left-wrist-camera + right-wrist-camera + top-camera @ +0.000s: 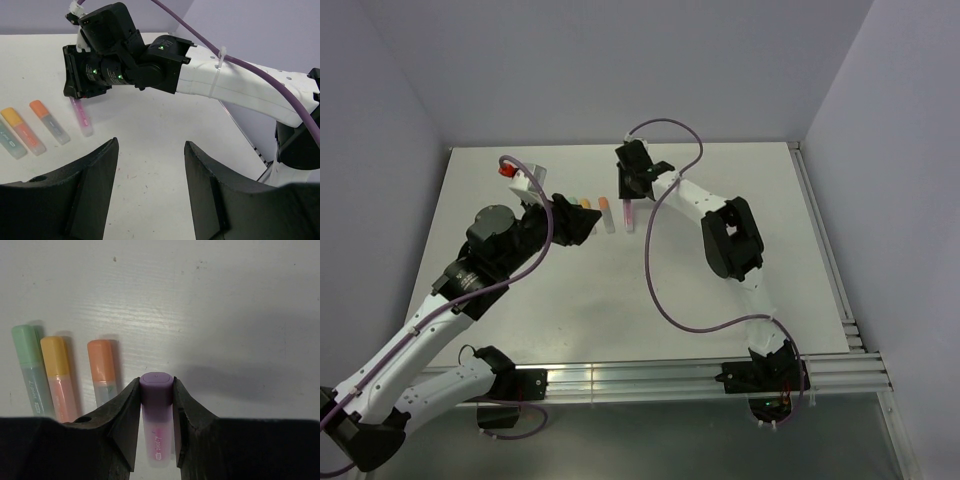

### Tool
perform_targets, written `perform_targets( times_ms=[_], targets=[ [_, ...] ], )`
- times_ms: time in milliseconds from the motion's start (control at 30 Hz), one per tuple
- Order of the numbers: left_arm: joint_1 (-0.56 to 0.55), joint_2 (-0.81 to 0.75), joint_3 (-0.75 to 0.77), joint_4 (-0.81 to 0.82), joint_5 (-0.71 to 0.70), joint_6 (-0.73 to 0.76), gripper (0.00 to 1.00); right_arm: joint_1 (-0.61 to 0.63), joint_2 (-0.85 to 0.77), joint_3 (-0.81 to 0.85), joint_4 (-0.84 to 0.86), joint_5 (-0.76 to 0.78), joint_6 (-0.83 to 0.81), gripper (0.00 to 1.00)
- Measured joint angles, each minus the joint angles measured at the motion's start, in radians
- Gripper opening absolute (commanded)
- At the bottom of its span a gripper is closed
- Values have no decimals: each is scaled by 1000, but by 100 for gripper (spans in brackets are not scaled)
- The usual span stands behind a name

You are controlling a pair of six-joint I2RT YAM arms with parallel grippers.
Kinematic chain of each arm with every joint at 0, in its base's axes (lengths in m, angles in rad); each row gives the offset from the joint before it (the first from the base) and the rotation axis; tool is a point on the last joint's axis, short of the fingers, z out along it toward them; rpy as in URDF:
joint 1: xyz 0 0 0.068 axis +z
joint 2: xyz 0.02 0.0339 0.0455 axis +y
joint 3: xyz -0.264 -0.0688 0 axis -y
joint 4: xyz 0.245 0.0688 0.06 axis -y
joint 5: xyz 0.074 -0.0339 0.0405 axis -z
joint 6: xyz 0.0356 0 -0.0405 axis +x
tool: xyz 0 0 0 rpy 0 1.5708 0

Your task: Insert the pens into the pen caps

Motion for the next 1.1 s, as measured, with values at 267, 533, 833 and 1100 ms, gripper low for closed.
perform_targets(
  times_ms=[267,533,833,1100],
  targets=[
    [9,0,-6,6,9,8,60,-5,12,5,-7,0,-7,56],
    [37,0,-50,21,31,8,60,-16,-24,-22,-8,16,-10,81],
    [68,-8,-56,16,37,18,60,-14,-672,-354,59,35,19,100],
    [70,-61,-56,4,22,39,60,-10,-1309,-757,188,52,63,100]
  ],
)
